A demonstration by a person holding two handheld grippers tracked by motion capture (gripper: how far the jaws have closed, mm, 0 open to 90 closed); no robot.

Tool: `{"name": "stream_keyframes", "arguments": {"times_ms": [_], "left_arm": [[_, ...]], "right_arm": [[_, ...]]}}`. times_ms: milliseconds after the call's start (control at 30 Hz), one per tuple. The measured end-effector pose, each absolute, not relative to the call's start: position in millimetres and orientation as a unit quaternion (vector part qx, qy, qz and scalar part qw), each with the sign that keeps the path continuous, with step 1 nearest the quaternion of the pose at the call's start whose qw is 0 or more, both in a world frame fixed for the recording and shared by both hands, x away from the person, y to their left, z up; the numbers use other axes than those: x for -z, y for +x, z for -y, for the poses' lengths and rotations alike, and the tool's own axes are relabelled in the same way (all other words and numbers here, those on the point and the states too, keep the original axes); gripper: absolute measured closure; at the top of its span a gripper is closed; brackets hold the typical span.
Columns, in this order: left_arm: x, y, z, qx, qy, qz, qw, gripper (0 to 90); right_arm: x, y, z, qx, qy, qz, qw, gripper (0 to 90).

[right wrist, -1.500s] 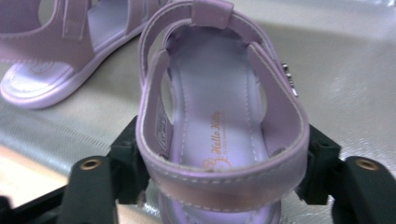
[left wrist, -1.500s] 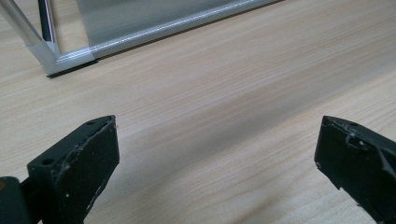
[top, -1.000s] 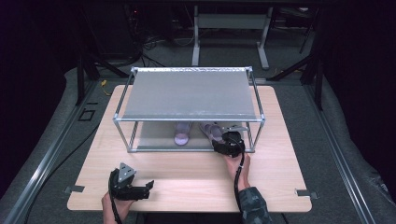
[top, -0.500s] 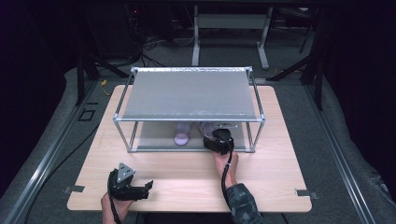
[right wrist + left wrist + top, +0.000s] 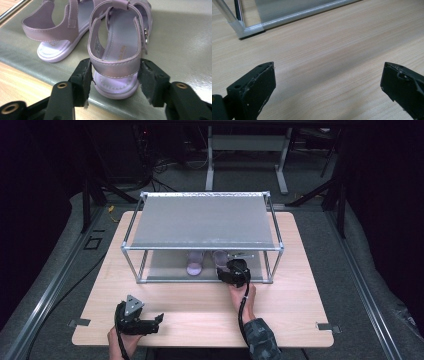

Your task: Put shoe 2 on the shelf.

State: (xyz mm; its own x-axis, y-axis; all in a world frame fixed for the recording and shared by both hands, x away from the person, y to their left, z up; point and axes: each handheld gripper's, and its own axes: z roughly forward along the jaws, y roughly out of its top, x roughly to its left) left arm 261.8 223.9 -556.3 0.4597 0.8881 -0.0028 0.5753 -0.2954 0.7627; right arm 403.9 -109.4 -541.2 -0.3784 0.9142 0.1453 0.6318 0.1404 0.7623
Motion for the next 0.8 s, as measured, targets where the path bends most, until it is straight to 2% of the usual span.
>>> {"name": "stream_keyframes", "arguments": {"times_ms": [233, 333, 367, 433, 500, 800], "left_arm": [[556.4, 262.5, -224.5, -0.216, 0.775, -0.472, 0.361, 0.0], [556.3, 262.6, -224.5, -0.217, 0.774, -0.472, 0.361, 0.0], [556.2, 262.6, -224.6, -0.217, 0.775, -0.472, 0.361, 0.0], [556.2, 262.5, -224.7, -0.217, 0.774, -0.472, 0.362, 0.0], [556.4, 262.6, -224.7, -0.217, 0.774, -0.473, 0.361, 0.0], [556.8, 263.8, -222.5, -0.216, 0.776, -0.47, 0.361, 0.0]], "right_arm": [[543.7, 409.9, 106.3, -0.395, 0.535, -0.725, 0.18, 48.5], [544.9, 412.6, 104.8, -0.412, 0.523, -0.73, 0.155, 48.7], [544.7, 412.5, 102.3, -0.402, 0.53, -0.728, 0.168, 48.7], [545.5, 414.5, 103.7, -0.423, 0.514, -0.733, 0.14, 48.9], [545.2, 414.9, 101.7, -0.412, 0.527, -0.728, 0.153, 49.4], [546.5, 417.9, 100.8, -0.418, 0.517, -0.734, 0.138, 48.6]]}}
